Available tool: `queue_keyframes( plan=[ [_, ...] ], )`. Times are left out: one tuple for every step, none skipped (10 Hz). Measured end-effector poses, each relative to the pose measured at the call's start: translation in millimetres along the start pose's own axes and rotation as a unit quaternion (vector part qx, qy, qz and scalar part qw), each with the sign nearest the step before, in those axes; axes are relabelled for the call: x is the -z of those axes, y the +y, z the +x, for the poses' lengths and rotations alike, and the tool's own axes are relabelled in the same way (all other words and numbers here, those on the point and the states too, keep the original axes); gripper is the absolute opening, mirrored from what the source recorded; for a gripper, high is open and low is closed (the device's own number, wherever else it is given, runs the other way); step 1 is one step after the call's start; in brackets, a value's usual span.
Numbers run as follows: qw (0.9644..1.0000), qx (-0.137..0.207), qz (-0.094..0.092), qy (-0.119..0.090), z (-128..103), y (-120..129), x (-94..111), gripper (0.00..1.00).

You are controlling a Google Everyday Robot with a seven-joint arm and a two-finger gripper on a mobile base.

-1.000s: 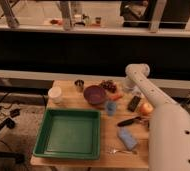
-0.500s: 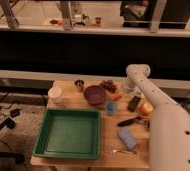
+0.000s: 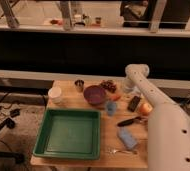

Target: Place pepper in purple bowl

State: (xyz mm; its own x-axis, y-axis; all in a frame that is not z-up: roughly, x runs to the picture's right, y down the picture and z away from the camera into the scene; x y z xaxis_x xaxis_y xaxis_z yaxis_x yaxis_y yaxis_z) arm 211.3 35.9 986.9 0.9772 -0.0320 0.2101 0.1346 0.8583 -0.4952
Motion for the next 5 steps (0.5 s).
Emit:
queue_keyframes(
  plan=[
    [1.0000, 0.002, -0.002, -0.001, -0.3, -0.3, -0.3, 0.38],
    [1.0000, 0.002, -0.003, -0.002, 0.4, -0.5, -0.8, 0.38],
    [1.0000, 0.003, -0.004, -0.003, 1.7, -0.6, -1.4, 0.37],
    [1.0000, 0.004, -0.006, -0.004, 2.1, -0.5, -1.6, 0.35],
    [0.9999, 0.005, -0.008, -0.006, 2.5, -0.1, -1.9, 0.24]
  ],
)
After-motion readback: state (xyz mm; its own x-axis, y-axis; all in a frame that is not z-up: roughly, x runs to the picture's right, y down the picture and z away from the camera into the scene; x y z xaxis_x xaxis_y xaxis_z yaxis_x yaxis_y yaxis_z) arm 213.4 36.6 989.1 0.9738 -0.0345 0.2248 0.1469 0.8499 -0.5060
